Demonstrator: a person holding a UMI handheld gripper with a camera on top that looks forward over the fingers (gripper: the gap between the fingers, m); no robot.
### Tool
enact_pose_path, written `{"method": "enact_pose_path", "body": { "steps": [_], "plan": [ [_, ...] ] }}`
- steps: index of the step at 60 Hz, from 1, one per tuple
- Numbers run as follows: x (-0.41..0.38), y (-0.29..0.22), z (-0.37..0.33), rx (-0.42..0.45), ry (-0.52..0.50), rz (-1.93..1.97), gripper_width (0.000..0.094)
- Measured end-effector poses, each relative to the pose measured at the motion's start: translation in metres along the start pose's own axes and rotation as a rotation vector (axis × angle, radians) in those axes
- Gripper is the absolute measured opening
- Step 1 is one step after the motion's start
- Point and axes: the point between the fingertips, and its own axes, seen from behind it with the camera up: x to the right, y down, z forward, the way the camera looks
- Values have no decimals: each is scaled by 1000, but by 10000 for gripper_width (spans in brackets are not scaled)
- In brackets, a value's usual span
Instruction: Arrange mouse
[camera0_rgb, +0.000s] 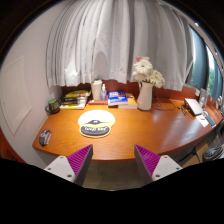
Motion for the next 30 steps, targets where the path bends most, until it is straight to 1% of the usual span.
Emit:
{"method": "enact_pose_path", "body": {
  "steps": [2,4,9,14,22,30],
  "plan": [
    [-32,46,30,-20,3,-4,832],
    [-52,67,40,-46,-7,-2,831],
    [-101,108,53,-111,-41,1,831],
    [-157,138,64,-166,-93,-7,834],
    [-243,154,81,-206,-182,-49,833],
    [-319,139,110,-201,-248,-67,836]
  ]
}}
